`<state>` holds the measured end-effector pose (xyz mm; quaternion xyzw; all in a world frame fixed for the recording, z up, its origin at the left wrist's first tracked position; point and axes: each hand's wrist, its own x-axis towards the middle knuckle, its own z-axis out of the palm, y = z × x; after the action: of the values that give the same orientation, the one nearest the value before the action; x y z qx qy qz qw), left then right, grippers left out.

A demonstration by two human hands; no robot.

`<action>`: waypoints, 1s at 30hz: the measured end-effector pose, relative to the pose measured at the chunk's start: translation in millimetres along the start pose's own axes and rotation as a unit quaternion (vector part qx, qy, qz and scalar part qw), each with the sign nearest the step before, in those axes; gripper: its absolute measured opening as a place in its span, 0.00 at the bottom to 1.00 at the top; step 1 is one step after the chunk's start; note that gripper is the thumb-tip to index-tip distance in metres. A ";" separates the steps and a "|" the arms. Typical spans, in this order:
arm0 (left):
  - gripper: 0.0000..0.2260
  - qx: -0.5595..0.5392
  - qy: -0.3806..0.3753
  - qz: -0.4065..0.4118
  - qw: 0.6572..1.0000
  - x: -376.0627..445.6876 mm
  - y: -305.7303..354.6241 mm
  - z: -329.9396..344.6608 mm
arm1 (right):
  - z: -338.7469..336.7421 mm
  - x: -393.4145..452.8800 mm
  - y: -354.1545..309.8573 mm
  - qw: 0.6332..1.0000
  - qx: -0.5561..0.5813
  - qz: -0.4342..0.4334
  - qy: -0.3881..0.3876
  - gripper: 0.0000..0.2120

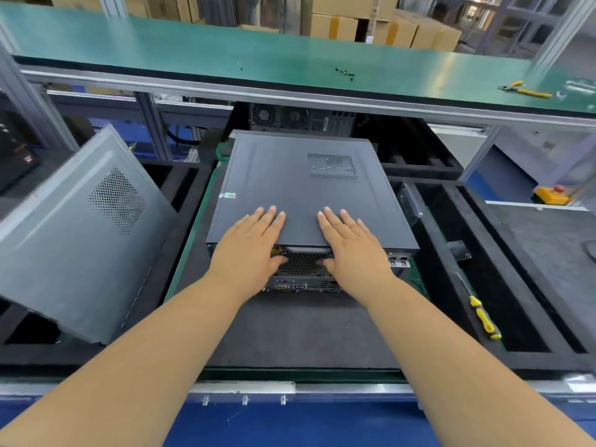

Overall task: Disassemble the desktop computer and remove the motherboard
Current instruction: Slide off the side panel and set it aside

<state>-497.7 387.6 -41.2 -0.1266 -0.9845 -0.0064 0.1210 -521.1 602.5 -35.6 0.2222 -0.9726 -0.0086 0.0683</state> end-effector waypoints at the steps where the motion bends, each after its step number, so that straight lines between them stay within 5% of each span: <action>1: 0.36 -0.003 -0.001 -0.002 1.000 0.7 0.4 0.4 | 0.1 -0.3 -1.0 1.000 -0.003 0.005 -0.002 0.40; 24: 0.28 -0.043 0.055 -0.029 0.997 -11.3 8.0 4.3 | 5.7 -12.4 -9.2 0.998 0.012 0.034 0.053 0.35; 30: 0.30 -0.085 0.044 -0.042 0.995 -9.4 4.3 -4.5 | -5.8 -6.0 -11.9 0.999 0.005 0.033 0.019 0.37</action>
<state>-486.7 389.3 -39.2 -0.0941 -0.9786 -0.1005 0.1528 -509.8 594.5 -31.2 0.1905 -0.9780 0.0025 0.0856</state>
